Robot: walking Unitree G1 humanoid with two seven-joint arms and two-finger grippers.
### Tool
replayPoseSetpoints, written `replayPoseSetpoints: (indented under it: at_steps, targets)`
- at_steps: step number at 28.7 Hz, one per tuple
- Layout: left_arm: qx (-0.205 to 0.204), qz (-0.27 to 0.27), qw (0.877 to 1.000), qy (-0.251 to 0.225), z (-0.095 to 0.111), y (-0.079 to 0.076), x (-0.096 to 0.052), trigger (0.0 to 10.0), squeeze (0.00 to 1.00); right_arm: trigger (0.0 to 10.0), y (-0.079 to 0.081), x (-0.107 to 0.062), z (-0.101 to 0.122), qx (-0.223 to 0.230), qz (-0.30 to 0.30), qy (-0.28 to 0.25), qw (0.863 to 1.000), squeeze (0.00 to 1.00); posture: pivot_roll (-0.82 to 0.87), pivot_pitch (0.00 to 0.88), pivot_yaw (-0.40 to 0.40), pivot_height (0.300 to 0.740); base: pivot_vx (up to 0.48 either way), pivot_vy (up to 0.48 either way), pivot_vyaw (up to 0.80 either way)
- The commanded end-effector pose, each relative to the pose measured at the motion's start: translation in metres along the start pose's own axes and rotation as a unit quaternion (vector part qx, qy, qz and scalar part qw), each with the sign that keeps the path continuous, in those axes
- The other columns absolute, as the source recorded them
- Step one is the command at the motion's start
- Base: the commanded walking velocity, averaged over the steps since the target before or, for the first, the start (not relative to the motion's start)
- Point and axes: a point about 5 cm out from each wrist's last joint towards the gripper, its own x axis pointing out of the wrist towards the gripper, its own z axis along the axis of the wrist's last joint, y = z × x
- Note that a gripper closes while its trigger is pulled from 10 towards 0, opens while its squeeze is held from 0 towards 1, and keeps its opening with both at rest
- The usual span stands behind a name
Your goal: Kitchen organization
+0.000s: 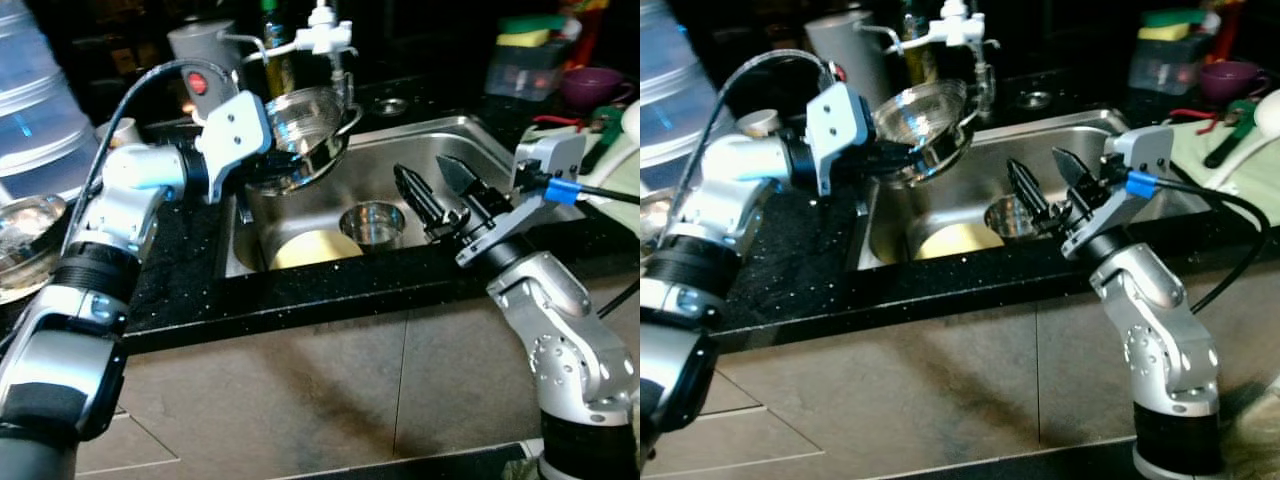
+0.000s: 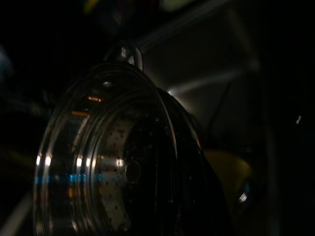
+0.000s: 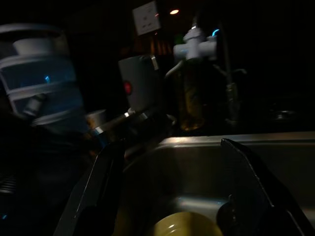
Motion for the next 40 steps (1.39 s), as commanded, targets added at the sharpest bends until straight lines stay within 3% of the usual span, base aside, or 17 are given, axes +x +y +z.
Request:
replayPoseSetpoints:
  at_steps: [1, 13, 25, 37, 38, 39, 40]
  targets:
    - [-0.007, 0.025, 1.000, 0.011, -0.008, 0.003, -0.004, 10.0, 0.00, 10.0, 0.005, -0.001, 0.000, 0.004, 0.008, 0.004, 1.000, 0.00, -0.13, 0.000, 0.102, 0.740, 0.000, 0.000, 0.00]
    - [-0.019, 0.047, 0.998, 0.030, -0.022, -0.006, 0.007, 10.0, 0.00, 10.0, 0.010, -0.013, 0.007, 0.002, 0.005, 0.010, 1.000, 0.00, -0.18, 0.002, 0.112, 0.740, 0.000, 0.000, 0.00]
    - [-0.013, -0.003, 1.000, 0.015, -0.020, -0.027, 0.031, 10.0, 0.00, 10.0, 0.017, -0.039, 0.011, 0.002, -0.025, 0.036, 0.999, 0.00, -0.25, 0.104, 0.144, 0.740, 0.000, 0.000, 0.00]
    - [-0.029, 0.003, 1.000, 0.013, -0.023, -0.037, 0.039, 10.0, 0.00, 10.0, 0.022, -0.048, 0.017, 0.000, -0.033, 0.051, 0.998, 0.00, -0.29, 0.151, 0.143, 0.740, 0.000, 0.000, 0.00]
    - [-0.031, 0.006, 0.999, 0.015, -0.025, -0.037, 0.039, 10.0, 0.72, 10.0, 0.022, -0.049, 0.018, 0.000, -0.033, 0.053, 0.998, 0.00, -0.29, 0.153, 0.143, 0.740, 0.000, 0.000, 0.00]
    - [-0.032, 0.008, 0.999, 0.017, -0.025, -0.038, 0.039, 10.0, 0.72, 10.0, 0.022, -0.050, 0.018, 0.000, -0.034, 0.054, 0.998, 0.00, -0.29, 0.154, 0.143, 0.740, 0.000, 0.000, 0.00]
    - [-0.035, 0.009, 0.999, 0.017, -0.026, -0.038, 0.039, 10.0, 1.00, 10.0, 0.023, -0.050, 0.019, 0.001, -0.034, 0.055, 0.998, 0.00, -0.29, 0.156, 0.142, 0.740, 0.000, 0.000, 0.00]
